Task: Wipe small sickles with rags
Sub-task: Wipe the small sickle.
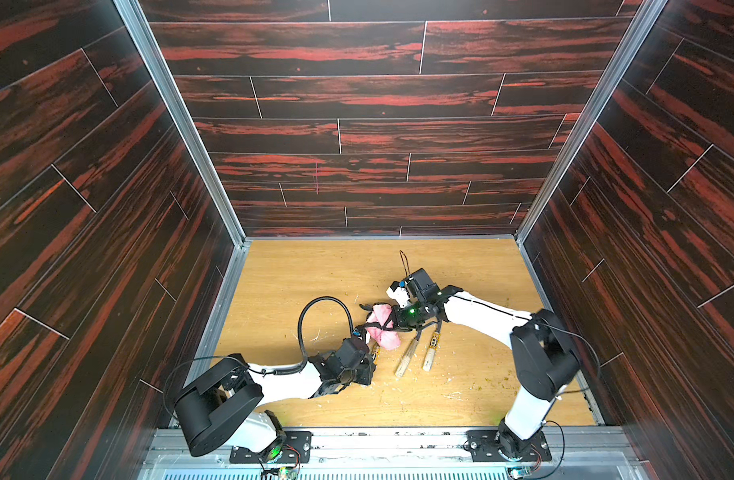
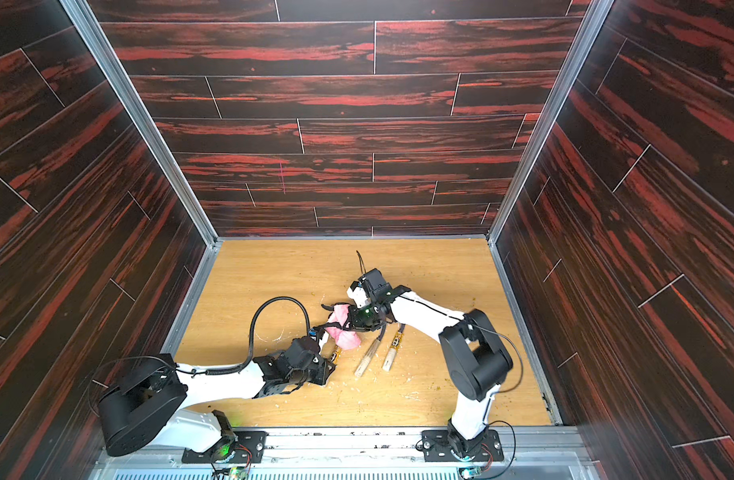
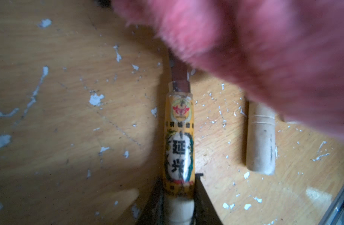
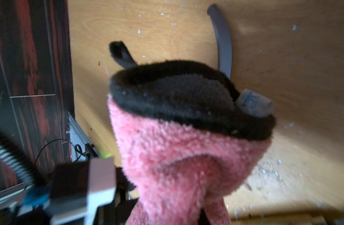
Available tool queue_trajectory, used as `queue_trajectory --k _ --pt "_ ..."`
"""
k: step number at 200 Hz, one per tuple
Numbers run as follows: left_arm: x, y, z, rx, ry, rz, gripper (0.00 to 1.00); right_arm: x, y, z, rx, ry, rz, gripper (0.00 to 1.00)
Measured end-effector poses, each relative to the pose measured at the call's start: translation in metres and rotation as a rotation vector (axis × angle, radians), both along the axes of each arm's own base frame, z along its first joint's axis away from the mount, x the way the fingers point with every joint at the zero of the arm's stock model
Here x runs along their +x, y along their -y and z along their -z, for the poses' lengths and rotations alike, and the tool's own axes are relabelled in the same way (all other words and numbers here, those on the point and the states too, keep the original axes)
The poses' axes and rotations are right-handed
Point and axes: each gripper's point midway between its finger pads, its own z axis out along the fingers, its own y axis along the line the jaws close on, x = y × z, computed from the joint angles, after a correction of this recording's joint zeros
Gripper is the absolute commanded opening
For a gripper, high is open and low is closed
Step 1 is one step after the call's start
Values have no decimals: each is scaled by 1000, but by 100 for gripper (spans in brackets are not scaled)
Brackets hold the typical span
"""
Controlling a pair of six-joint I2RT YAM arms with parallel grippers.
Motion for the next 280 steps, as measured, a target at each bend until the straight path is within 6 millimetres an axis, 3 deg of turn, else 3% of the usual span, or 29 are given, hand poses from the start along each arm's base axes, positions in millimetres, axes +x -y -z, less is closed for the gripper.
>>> queue_trajectory --k 50,104,183,221,280 --pt "0 0 0 -24 3 -15 7 7 -4 43 -36 -89 33 0" --pt "3 -5 0 -24 16 -59 5 33 -7 53 46 -184 108 0" --pt "4 7 1 -34 26 -64 5 99 -7 53 166 -198 235 0" --pt "-6 20 1 -45 20 -19 3 134 -1 48 207 -171 297 0" --pt "-19 28 1 -47 4 29 3 190 14 7 251 -26 331 0"
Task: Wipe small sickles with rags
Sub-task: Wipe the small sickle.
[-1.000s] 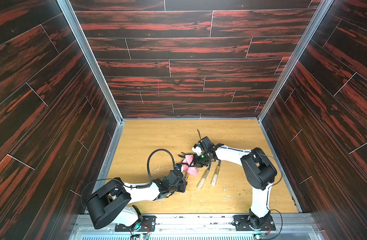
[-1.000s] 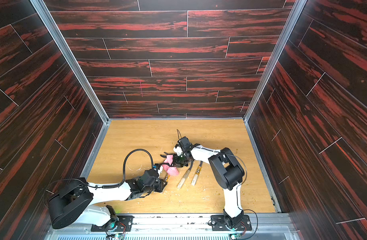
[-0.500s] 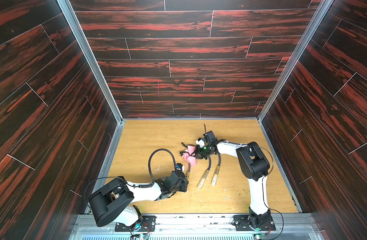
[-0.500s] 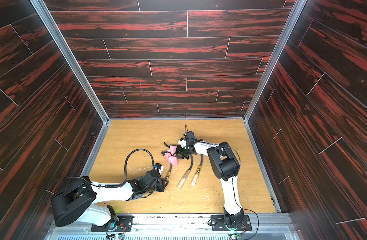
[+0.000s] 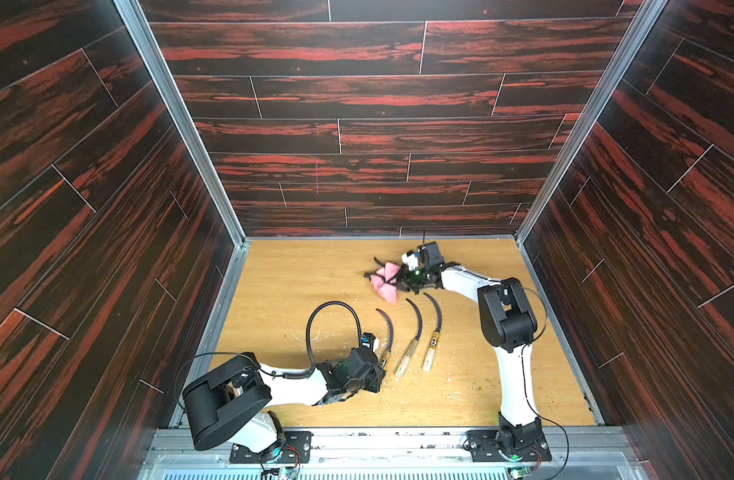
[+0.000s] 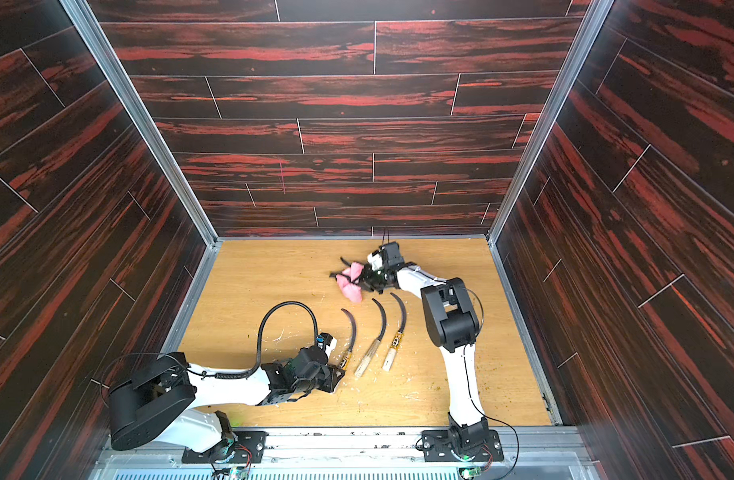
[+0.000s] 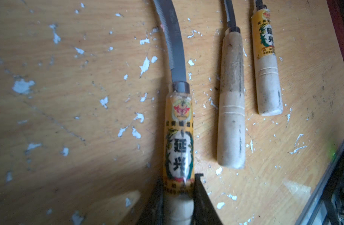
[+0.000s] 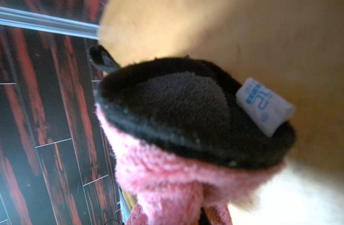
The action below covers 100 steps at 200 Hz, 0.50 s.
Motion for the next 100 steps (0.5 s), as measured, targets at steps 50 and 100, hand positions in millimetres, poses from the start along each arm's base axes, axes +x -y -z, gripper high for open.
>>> queue_trajectory --k 50,100 --pt "1 0 0 13 0 -5 1 -38 22 -20 -98 27 -32 0" --pt "8 8 -1 6 4 -19 1 -138 29 -39 -168 35 -104 0"
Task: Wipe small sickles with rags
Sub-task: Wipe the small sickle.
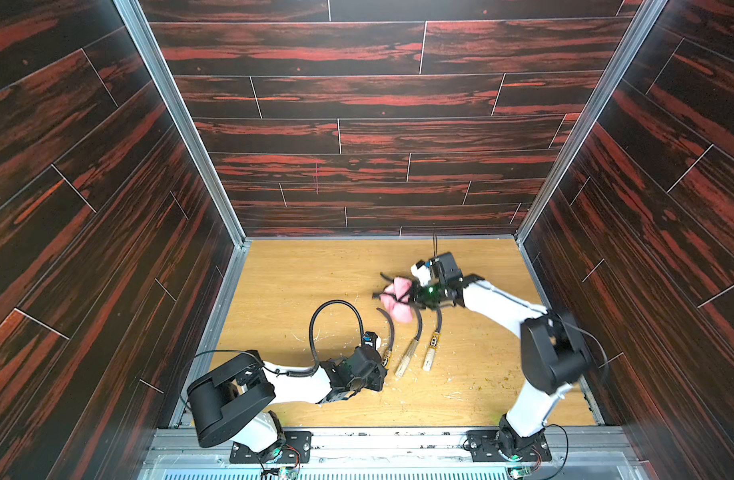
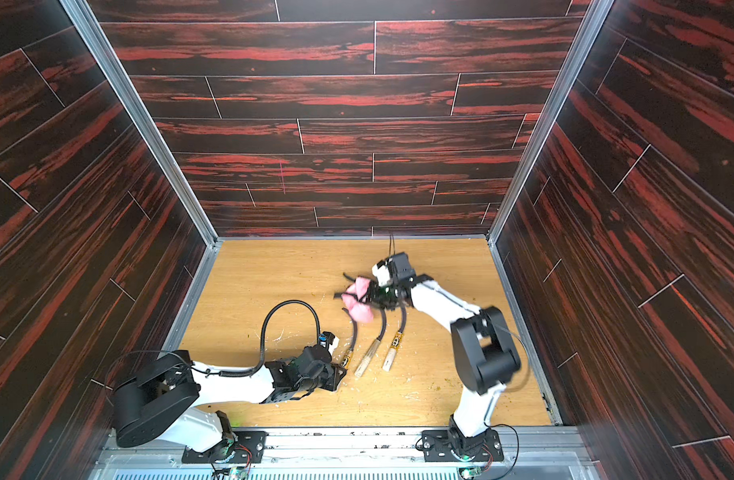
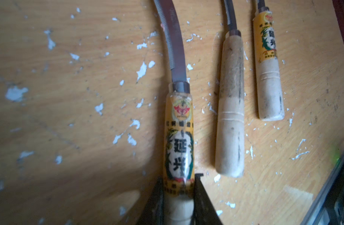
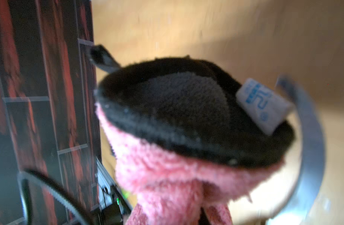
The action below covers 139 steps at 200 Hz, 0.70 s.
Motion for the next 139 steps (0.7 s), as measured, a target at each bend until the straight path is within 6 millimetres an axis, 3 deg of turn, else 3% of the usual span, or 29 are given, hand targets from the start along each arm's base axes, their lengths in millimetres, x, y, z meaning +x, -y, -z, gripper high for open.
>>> queue_trajectory --k 25,51,92,139 --pt "2 4 0 -2 1 0 1 -33 -9 20 -67 -36 -46 0" --pt "2 4 0 -3 1 -1 1 -51 -9 39 -113 -71 -55 0" --pt "2 2 0 -12 2 -10 1 -47 -7 84 -140 -149 -24 0" --pt "11 -7 0 -21 19 -81 1 -27 -24 87 3 -220 -29 0"
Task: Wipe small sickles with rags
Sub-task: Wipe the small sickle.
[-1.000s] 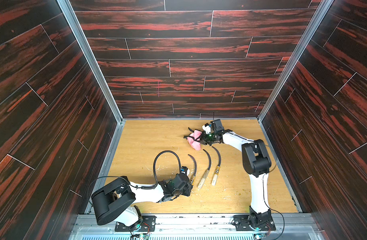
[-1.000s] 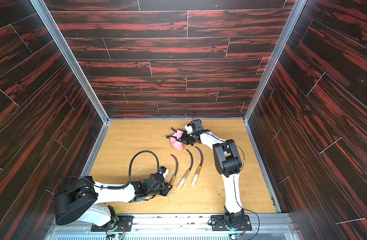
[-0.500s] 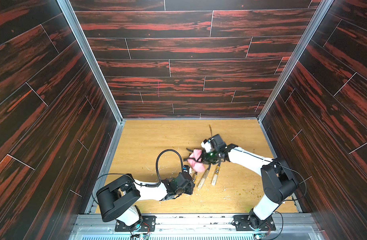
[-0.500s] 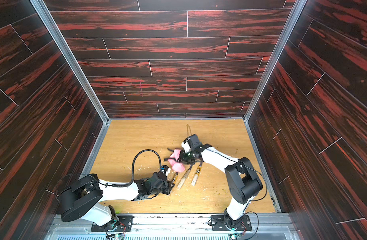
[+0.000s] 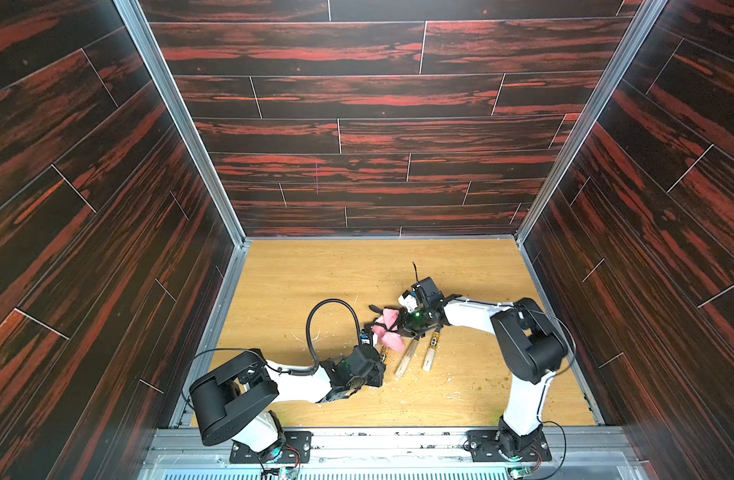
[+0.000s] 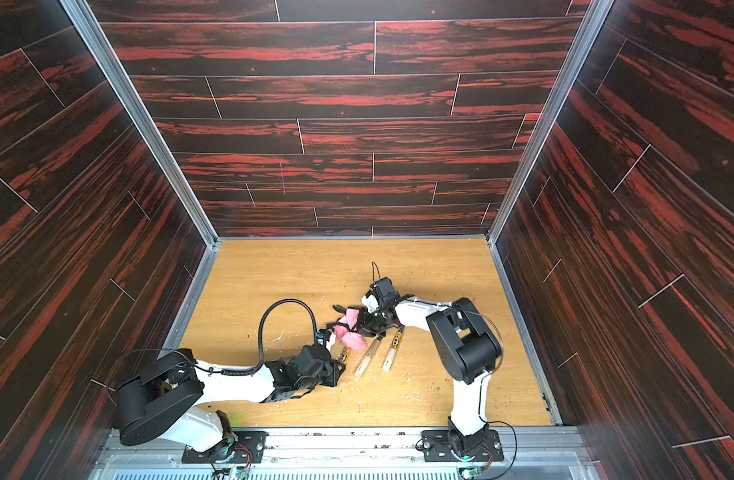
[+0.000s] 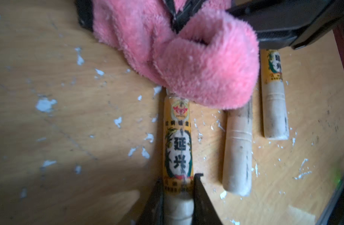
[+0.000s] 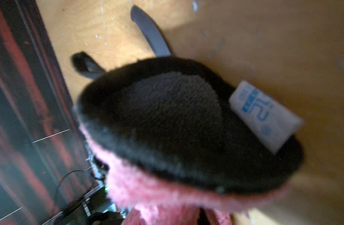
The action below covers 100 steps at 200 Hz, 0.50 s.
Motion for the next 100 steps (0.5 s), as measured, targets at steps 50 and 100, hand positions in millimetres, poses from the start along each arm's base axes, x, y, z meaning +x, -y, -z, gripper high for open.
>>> queue_trajectory --k 50,100 --pt "3 -2 0 -1 2 -22 0 50 -9 -1 51 6 33 0" --pt "3 1 0 -10 4 -8 0 90 -18 -2 34 54 44 0"
